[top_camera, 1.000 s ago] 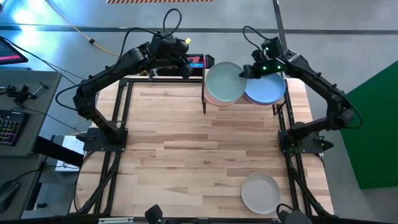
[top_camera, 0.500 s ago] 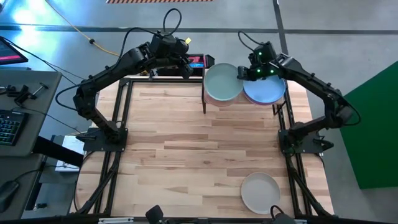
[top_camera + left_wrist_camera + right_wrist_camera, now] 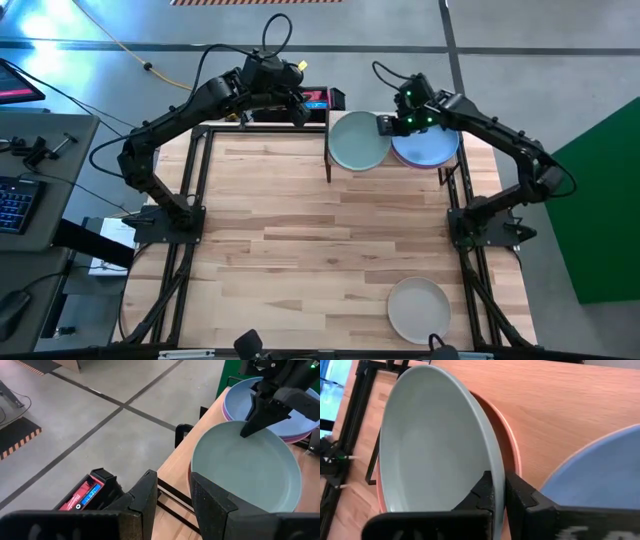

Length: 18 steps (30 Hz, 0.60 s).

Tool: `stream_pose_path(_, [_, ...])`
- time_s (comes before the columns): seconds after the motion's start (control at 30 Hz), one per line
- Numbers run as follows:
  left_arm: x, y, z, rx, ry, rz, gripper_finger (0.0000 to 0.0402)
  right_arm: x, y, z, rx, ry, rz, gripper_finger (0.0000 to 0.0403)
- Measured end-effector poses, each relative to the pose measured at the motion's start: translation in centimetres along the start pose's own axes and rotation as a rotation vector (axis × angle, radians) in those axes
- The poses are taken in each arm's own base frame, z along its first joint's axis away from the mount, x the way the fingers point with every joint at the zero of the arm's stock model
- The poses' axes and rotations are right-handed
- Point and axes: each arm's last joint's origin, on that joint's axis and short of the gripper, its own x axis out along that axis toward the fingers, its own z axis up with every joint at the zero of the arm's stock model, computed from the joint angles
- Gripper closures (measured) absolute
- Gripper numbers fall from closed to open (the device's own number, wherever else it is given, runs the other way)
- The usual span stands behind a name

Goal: Place and stack plates onto a shelf
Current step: Stack the light blue plate on top of the brown plate on the shelf, then stack the gray plate on top of the light blue plate on the shelf

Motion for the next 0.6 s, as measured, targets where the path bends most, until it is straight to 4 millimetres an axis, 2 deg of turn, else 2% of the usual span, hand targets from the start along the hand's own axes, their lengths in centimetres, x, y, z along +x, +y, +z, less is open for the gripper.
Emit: stream_pose_path(0.6, [0.02,0.0,0.0,0.0,0.0,0.0,0.0298,0.04,0.13,0.05,-0.037,-0.026,-0.023,0.0318])
